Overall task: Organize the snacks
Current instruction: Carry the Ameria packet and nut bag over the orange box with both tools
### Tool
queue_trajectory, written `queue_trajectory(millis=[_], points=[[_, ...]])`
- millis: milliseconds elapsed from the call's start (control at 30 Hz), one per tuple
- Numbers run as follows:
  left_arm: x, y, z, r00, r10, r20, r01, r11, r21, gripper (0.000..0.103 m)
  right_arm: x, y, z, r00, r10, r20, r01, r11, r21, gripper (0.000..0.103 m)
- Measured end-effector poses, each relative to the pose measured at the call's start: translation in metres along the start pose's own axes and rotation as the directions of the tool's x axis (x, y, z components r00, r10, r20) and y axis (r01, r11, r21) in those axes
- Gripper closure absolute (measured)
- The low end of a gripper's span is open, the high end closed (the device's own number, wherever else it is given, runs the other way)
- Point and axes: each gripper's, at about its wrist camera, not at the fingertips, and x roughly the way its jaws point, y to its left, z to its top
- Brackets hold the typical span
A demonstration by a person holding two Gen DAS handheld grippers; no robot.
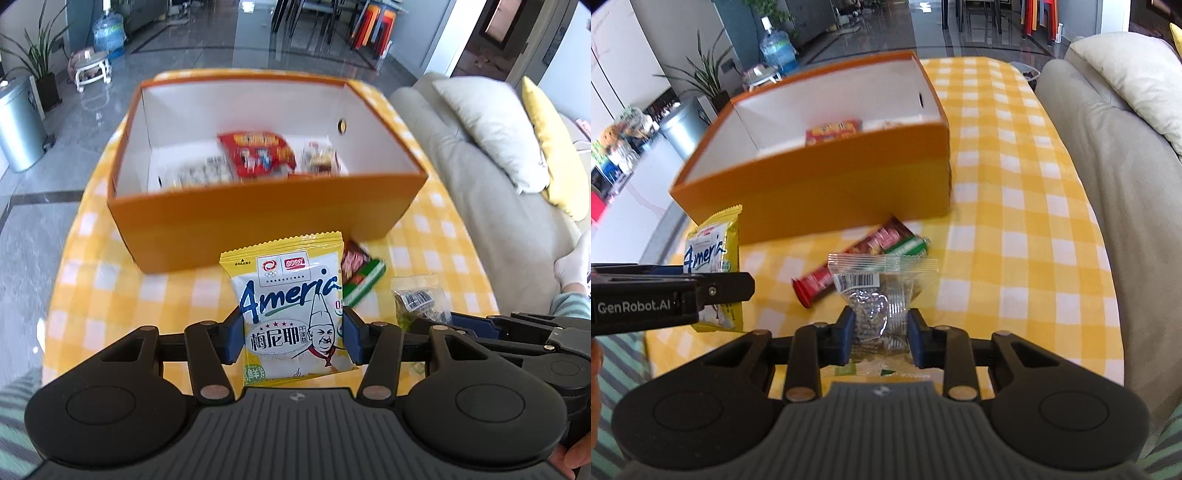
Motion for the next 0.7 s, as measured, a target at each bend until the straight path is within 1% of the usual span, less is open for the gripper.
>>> queue_trajectory(millis=[100, 333, 500, 633, 700], points=[[-0.012, 0.002, 0.011, 0.999, -0.004, 0.035, 0.004, 1.0, 0.015, 0.044, -0.009, 0.004, 0.009, 1.0, 0.012, 0.02, -0.012, 1.0, -0.004, 0.076], [-0.03, 0.004, 0.044, 0.994, -0.013, 0.106, 0.008, 0.999, 0.047, 0.044, -0.028, 0.017, 0.039, 0.996, 0.027, 0.079, -0.023, 0.998, -0.052, 0.076], [-0.038, 0.007, 0.07, 0.989, -0.016, 0.146, 0.007, 0.998, 0.064, 0.044, -0.039, 0.028, 0.068, 0.991, 0.041, 0.126, -0.03, 0.995, -0.095, 0.077], [-0.04, 0.013, 0.092, 0.987, -0.026, 0.161, 0.017, 0.998, 0.058, 0.044, -0.044, 0.036, 0.094, 0.984, 0.054, 0.167, -0.033, 0.992, -0.125, 0.077], [-0.038, 0.016, 0.103, 0.985, -0.019, 0.17, 0.008, 0.998, 0.066, 0.044, -0.045, 0.039, 0.108, 0.981, 0.056, 0.184, -0.031, 0.99, -0.137, 0.077]])
